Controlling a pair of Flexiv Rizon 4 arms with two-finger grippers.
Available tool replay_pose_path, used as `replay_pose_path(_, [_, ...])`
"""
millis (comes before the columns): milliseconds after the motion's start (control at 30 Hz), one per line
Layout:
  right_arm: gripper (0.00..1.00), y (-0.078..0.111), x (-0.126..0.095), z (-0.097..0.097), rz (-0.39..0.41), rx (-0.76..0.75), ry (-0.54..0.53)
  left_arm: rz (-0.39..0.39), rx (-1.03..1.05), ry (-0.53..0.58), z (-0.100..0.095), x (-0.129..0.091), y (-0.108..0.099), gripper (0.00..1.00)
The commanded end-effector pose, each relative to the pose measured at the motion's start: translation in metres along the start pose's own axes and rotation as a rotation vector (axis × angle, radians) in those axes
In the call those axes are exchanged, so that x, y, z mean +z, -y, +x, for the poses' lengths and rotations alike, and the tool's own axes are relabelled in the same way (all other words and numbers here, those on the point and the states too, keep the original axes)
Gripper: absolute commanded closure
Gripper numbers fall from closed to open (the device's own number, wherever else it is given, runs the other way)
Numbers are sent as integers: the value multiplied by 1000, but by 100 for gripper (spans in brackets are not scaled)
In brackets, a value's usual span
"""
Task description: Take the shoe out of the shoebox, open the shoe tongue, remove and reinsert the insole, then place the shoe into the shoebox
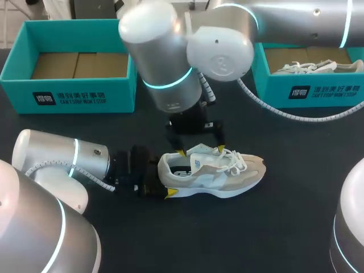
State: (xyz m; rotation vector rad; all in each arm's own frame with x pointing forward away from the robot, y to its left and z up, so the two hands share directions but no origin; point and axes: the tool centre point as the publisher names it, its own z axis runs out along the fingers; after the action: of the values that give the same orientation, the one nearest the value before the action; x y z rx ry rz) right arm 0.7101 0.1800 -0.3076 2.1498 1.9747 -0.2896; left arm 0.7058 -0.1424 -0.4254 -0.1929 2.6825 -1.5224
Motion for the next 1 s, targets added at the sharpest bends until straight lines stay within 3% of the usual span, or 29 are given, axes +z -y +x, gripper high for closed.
replay_pose_path(33, [0,10,8,11,-23,88,141,-5,-1,1,-3,1,-4,100])
replay_pose_path(633, [0,12,44,21,-23,96,232,-5,-1,1,-3,1,-4,100])
replay_pose_path(1000, [0,7,55,-3,-27,192,310,-5,-1,1,-3,1,-4,100])
